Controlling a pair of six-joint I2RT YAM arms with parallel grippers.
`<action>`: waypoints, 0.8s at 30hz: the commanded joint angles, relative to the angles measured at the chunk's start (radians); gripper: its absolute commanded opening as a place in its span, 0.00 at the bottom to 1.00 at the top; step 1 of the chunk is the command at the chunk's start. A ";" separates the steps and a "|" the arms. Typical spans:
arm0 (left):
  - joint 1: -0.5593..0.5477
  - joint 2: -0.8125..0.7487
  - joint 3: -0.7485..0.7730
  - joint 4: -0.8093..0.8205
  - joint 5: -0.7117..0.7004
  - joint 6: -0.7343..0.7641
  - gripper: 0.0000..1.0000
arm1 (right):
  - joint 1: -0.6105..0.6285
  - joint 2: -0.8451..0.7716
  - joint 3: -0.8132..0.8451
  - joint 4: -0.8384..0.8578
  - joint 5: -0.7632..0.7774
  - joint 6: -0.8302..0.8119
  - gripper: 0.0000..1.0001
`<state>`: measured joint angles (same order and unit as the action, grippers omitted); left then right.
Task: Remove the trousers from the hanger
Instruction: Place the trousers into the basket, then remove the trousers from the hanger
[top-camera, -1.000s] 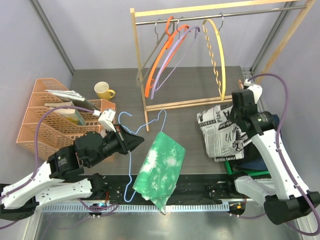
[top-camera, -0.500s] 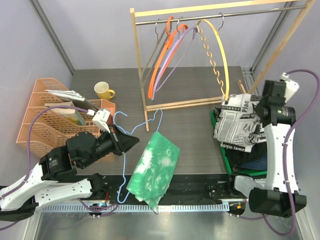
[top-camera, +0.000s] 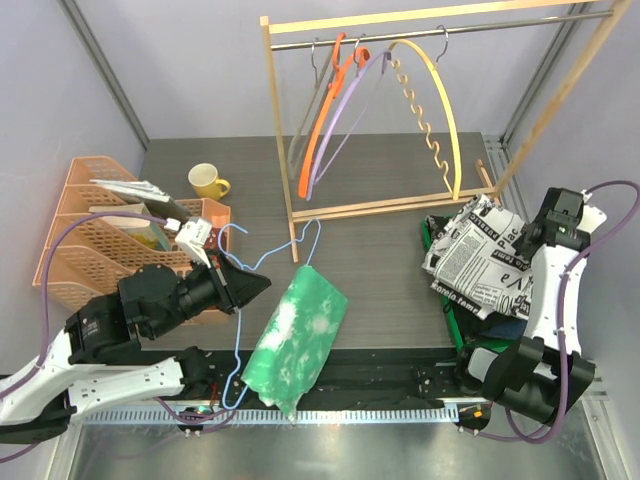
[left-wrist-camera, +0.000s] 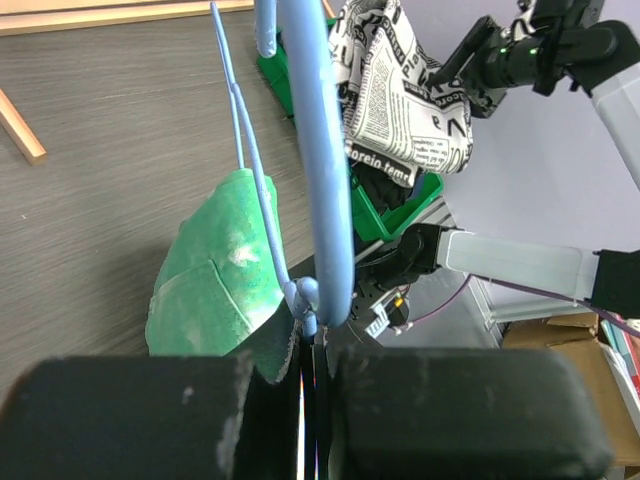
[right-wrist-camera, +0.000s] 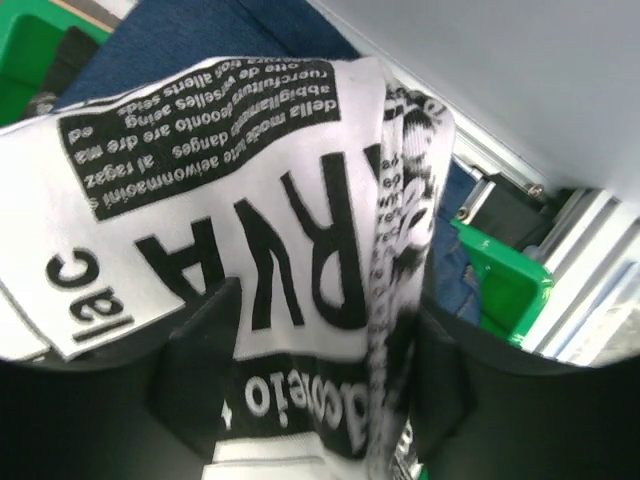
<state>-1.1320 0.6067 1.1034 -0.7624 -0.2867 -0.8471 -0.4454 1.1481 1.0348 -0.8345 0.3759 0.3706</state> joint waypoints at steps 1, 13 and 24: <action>0.001 0.008 0.069 0.107 0.001 0.006 0.00 | -0.004 -0.051 0.176 -0.086 0.020 -0.016 0.72; 0.001 0.041 0.062 0.127 -0.112 -0.030 0.00 | 0.445 -0.106 0.432 -0.287 0.029 0.091 0.78; 0.001 0.071 0.072 0.106 -0.221 -0.098 0.00 | 1.036 -0.271 -0.036 -0.137 0.041 0.404 0.77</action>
<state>-1.1320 0.6788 1.1202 -0.7708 -0.4137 -0.8871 0.4591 0.9440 1.0996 -1.0367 0.4007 0.6384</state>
